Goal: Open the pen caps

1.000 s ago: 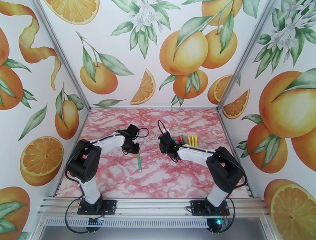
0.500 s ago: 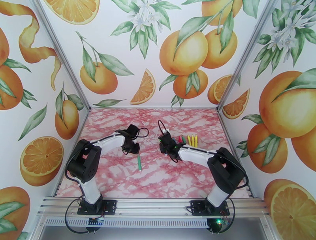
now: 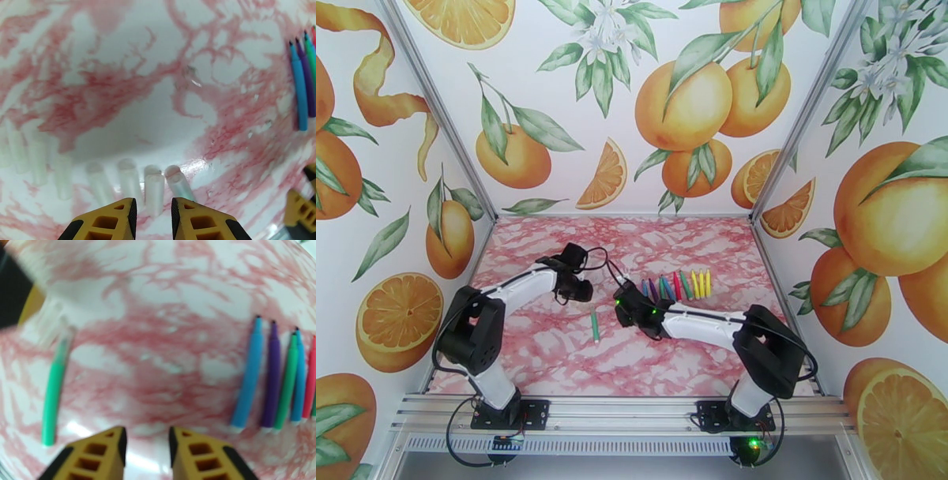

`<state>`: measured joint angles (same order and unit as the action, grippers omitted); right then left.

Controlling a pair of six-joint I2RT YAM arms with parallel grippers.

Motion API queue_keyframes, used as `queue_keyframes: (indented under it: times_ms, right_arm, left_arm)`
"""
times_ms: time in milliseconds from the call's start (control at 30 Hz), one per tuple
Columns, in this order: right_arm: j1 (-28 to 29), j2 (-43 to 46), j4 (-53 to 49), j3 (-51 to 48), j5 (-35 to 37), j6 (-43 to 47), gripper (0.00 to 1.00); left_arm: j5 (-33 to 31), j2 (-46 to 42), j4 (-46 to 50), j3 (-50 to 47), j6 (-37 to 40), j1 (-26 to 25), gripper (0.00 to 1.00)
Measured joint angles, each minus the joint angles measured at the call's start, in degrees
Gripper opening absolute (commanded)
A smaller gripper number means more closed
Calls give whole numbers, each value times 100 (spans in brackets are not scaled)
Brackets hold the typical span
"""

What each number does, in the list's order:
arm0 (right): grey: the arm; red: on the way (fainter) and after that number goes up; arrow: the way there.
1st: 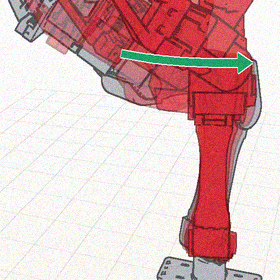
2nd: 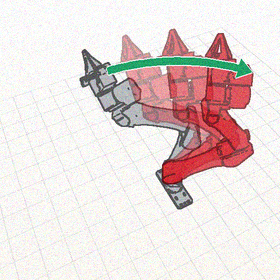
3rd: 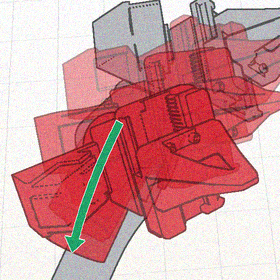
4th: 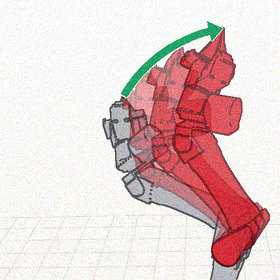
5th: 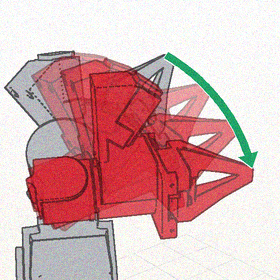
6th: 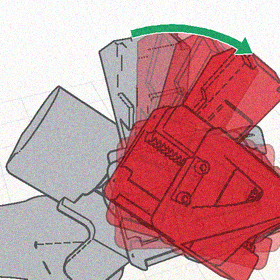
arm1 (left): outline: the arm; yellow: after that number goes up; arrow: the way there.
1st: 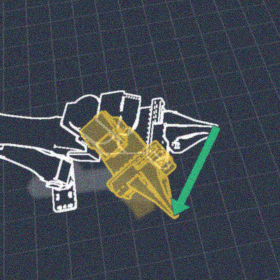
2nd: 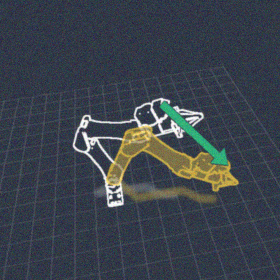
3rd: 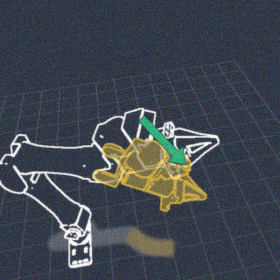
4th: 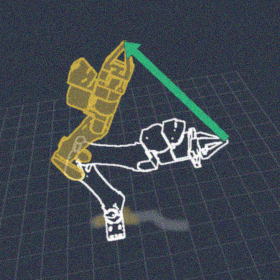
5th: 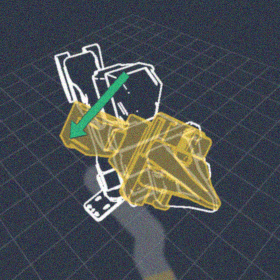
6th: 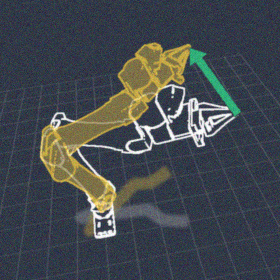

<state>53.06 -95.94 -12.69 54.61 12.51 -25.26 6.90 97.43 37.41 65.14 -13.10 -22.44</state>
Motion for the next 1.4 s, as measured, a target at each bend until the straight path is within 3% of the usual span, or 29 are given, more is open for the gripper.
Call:
queue_keyframes:
  times_ms: [133,333,433,533,733,1233,1400]
  right_arm:
    - [190,-26,-13,57,-216,-52,40]
    - [439,-437,-85,544,-472,-68,41]
    - [557,-625,-136,737,-564,-68,42]
    - [625,-826,-223,951,-608,-90,43]
    - [629,-1193,-354,1270,-621,-133,43]
    - [629,-1725,-485,1620,-634,-245,41]
    - [629,-1849,-634,1733,-479,-260,39]
  left_arm:
    - [57,-402,-122,-328,22,358,54]
    - [120,-1069,-238,-824,4,741,59]
    - [116,-1392,-367,-1086,-2,975,71]
    - [52,-1733,-575,-1460,-144,1169,75]
    - [-74,-2221,-804,-1987,-352,1281,76]
    - [-155,-2518,-1064,-2256,-472,1355,78]
    - [-114,-2640,-1174,-2371,-514,1355,83]
